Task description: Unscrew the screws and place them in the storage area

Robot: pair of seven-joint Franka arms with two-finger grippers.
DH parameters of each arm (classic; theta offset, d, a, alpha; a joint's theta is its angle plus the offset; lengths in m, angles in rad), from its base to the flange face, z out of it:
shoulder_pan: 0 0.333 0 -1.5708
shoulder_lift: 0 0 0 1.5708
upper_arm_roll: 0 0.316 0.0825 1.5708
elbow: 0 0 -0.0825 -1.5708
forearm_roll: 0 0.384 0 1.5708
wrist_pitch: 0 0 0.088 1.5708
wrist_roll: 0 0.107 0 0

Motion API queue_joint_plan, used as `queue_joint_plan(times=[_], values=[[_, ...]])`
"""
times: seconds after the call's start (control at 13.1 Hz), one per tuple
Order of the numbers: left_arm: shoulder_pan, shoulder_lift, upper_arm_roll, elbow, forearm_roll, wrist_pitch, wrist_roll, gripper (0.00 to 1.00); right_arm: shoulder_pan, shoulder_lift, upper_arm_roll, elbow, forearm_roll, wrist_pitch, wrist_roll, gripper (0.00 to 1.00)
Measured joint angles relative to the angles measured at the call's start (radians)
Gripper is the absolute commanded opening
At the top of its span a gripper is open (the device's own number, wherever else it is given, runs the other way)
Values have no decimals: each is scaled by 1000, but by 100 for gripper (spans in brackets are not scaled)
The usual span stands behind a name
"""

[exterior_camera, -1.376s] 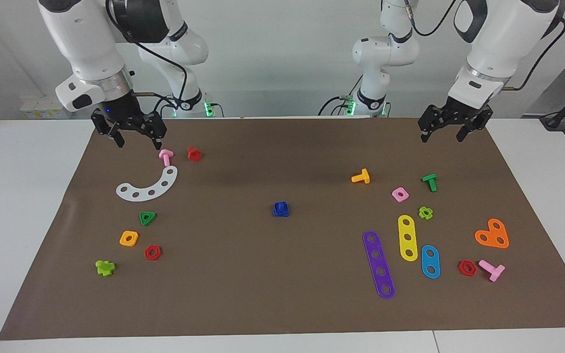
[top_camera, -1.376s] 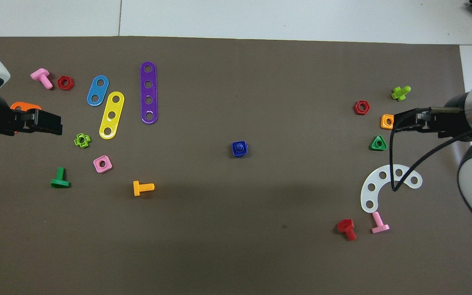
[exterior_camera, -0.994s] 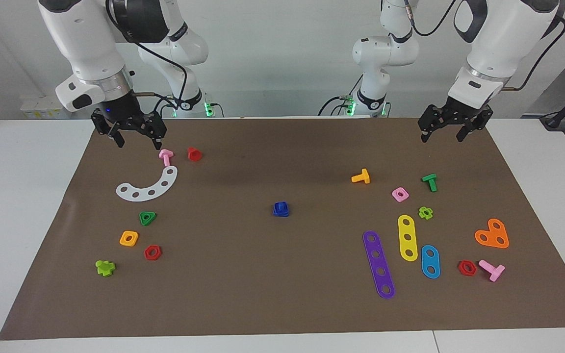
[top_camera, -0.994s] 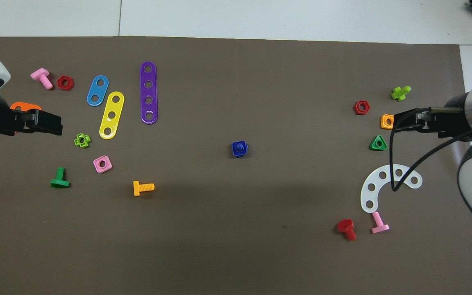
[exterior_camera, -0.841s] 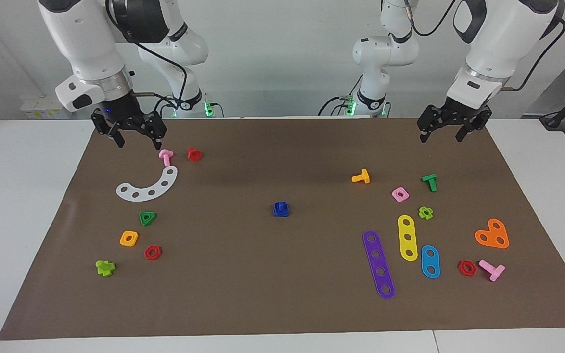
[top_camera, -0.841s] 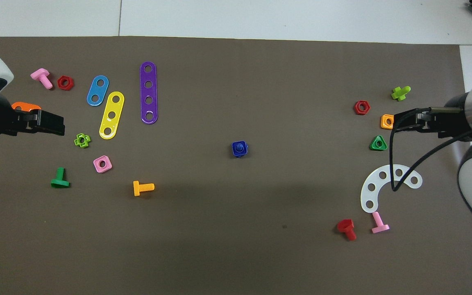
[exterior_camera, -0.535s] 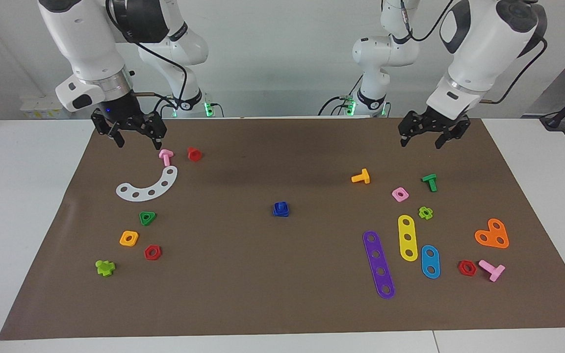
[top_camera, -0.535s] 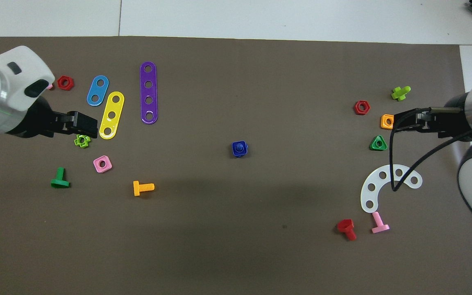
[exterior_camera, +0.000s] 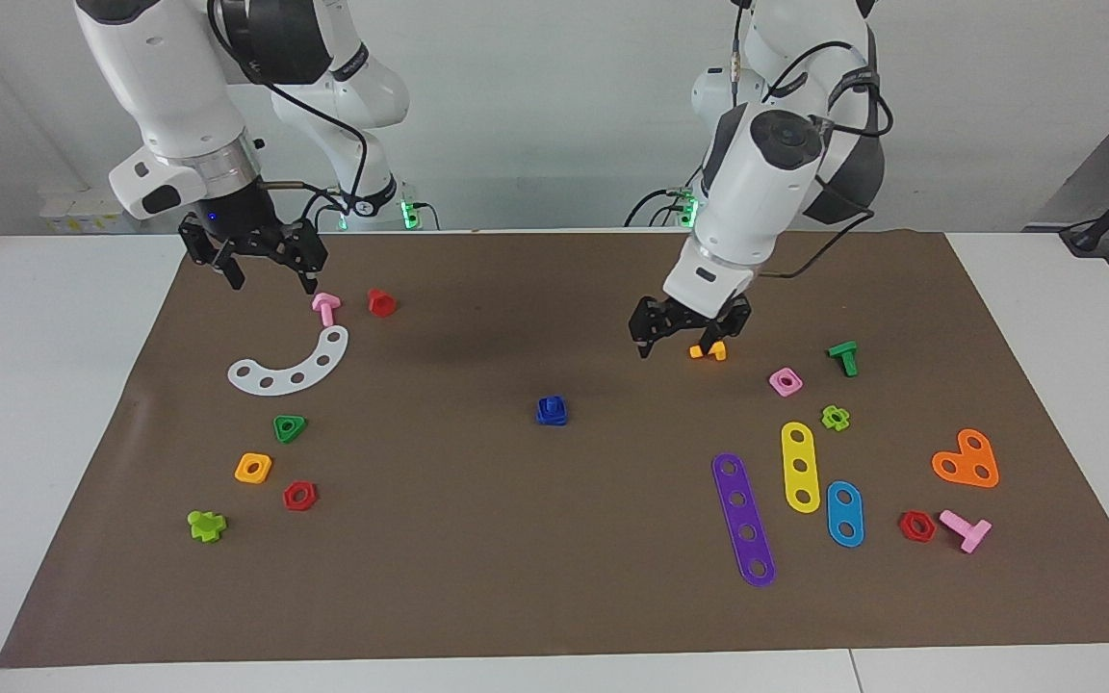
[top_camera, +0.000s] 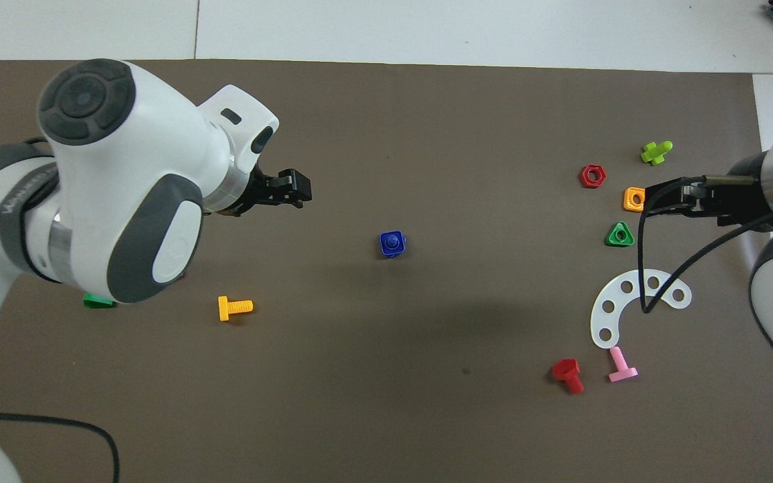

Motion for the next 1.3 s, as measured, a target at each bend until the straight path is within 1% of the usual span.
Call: queue_joint_plan(times=[0.15,0.38,0.54,0.69,0.84,0.92,1.07,1.3], values=[[-51,63,0,0,0,87,-77,95,0,0,0,0,0,0,0,100],[-127,164,4,-1,6,174,-104,95,0,0,0,0,0,0,0,100],[-162,211,6,0,11,211,-128,95,0,0,0,0,0,0,0,100],[-186,233,8,-1,13,232,-182,92,0,0,0,0,0,0,0,100],[-202,238,8,-7,15,251,-228,90,0,0,0,0,0,0,0,100],[-209,239,8,-16,16,267,-238,88,0,0,0,0,0,0,0,100],[-222,250,10,-33,22,281,-245,86,0,0,0,0,0,0,0,100],[-245,283,21,-35,59,297,-266,74,0,0,0,0,0,0,0,100]])
